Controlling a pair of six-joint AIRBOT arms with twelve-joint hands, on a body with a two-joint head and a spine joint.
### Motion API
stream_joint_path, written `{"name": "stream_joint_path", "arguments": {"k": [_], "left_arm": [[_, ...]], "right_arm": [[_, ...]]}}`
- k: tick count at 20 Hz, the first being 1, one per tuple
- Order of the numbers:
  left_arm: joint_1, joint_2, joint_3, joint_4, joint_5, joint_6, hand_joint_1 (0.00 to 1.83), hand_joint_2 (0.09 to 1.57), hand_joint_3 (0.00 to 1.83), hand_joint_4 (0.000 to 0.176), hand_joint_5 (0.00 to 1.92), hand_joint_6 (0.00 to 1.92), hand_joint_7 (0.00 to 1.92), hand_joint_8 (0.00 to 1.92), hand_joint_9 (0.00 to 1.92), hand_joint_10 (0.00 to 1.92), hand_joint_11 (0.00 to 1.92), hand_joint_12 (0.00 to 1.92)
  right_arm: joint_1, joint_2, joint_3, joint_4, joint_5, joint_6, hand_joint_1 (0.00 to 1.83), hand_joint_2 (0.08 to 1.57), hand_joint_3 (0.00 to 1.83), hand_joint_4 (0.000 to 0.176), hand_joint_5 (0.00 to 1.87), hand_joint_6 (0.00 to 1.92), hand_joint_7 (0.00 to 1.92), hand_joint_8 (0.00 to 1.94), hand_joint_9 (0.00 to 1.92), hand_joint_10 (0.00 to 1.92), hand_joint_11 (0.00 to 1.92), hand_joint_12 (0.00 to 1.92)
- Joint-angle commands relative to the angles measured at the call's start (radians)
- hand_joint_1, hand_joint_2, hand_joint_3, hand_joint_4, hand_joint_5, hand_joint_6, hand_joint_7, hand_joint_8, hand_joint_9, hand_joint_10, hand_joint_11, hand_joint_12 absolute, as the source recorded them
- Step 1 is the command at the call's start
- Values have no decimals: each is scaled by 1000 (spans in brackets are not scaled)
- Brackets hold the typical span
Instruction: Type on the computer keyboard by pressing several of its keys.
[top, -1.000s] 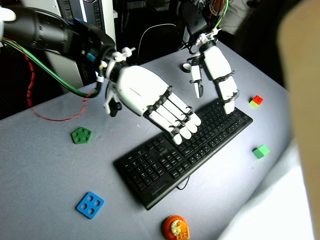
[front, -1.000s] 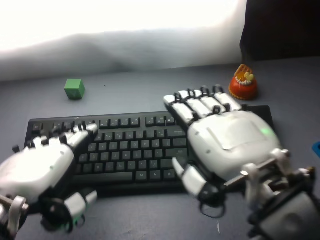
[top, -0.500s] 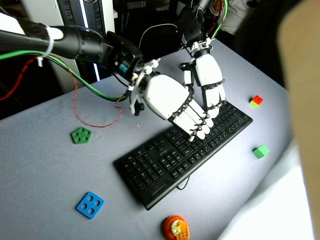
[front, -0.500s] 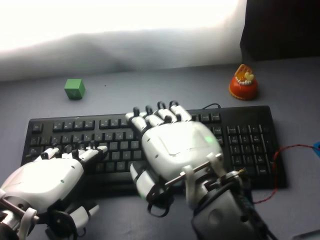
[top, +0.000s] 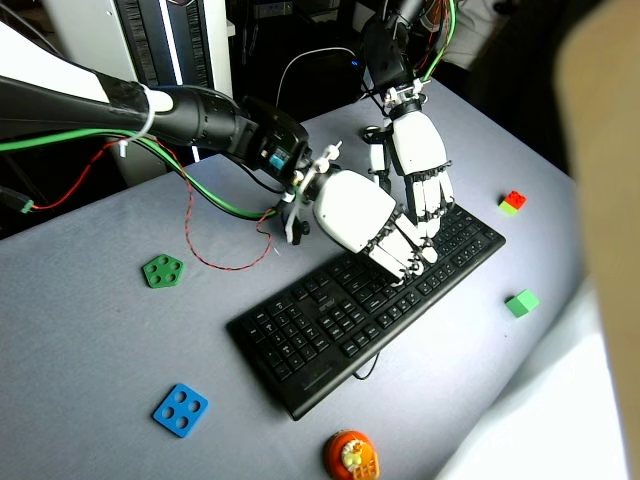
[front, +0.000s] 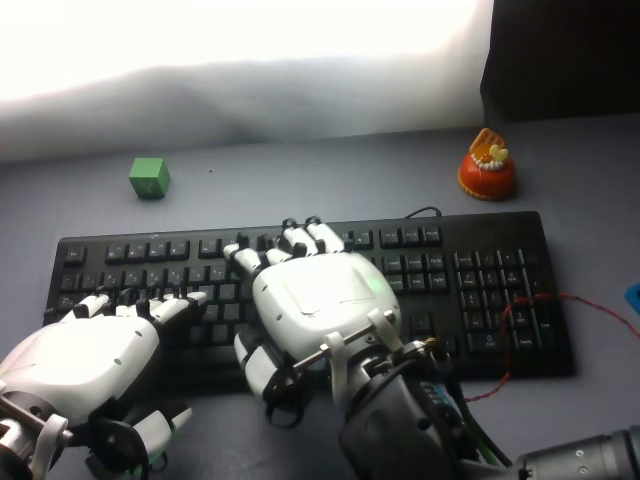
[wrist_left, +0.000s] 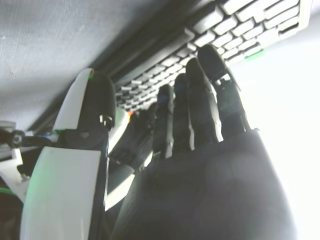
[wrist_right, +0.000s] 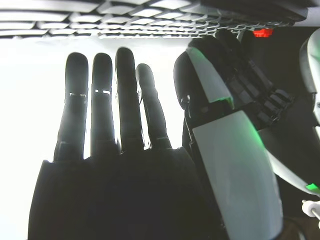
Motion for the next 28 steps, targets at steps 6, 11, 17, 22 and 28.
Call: {"name": "stream_joint_path", "arguments": {"k": [6,11,17,22,28], "left_arm": [[-11,13,2,49,-75,-4,1040,1316,3,0,491,97,351,25,279,10,0,1006],[-14,15,2,49,-73,-4,925,1249,0,0,261,31,290,0,256,3,0,831],[-12,14,2,52,-73,2,979,1281,2,0,350,1,336,8,275,12,0,683],[-6,3,8,89,-65,0,976,1311,1,0,549,65,295,0,273,1,0,730],[-2,1,11,89,-66,0,882,1398,6,0,208,1,485,6,477,47,0,960]], "right_arm": [[15,-5,8,-71,31,5,805,1335,0,0,232,823,420,23,103,771,0,1250],[7,-5,8,-72,31,5,718,1343,3,0,437,368,391,1,36,750,0,1314],[-1,-7,14,-75,26,7,734,1367,4,0,333,227,528,11,368,346,0,1052],[-9,-10,32,-75,11,13,860,1352,0,19,572,1529,460,1,159,428,0,1186],[-8,-10,35,-75,11,11,675,1417,1,0,235,361,642,4,534,608,0,1482]]}}
